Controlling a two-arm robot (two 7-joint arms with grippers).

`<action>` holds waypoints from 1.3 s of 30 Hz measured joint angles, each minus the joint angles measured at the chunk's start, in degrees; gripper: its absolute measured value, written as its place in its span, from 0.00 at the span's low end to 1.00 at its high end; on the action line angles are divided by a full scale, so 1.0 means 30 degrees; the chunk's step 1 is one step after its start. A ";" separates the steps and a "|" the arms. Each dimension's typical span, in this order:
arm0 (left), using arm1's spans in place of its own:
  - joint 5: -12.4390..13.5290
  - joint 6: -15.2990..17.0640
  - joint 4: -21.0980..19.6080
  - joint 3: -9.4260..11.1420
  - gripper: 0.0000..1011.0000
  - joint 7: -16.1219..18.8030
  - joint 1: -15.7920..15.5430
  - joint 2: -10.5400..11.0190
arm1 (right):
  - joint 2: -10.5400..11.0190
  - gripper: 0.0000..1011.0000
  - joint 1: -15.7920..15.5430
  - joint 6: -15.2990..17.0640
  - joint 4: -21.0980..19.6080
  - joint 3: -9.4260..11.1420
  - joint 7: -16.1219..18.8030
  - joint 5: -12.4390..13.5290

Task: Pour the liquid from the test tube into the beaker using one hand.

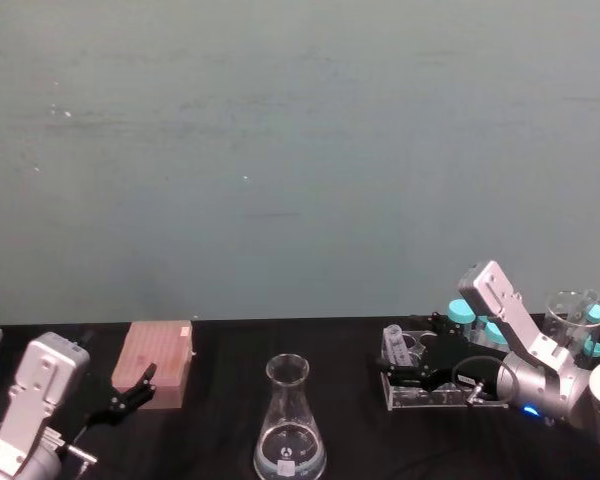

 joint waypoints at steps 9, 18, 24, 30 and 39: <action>0.0000 -0.0001 0.0000 0.0001 0.99 0.0001 0.0000 0.0000 | 0.0011 0.99 0.0006 0.0013 0.0001 -0.0004 0.0000 0.0032; 0.0000 -0.0001 0.0000 0.0001 0.99 0.0000 -0.0001 0.0000 | 0.0012 0.99 0.0009 0.0017 0.0006 -0.0005 0.0001 0.0056; 0.0000 -0.0001 0.0000 0.0000 0.99 -0.0001 0.0000 0.0000 | 0.0012 0.90 0.0010 0.0018 0.0007 -0.0005 0.0001 0.0072; 0.0000 -0.0001 0.0000 0.0000 0.99 -0.0001 0.0000 0.0000 | 0.0012 0.75 0.0011 0.0017 0.0007 -0.0005 0.0001 0.0074; 0.0000 -0.0001 -0.0001 0.0001 0.99 -0.0001 -0.0001 0.0000 | 0.0011 0.45 0.0011 0.0018 0.0007 -0.0005 0.0002 0.0075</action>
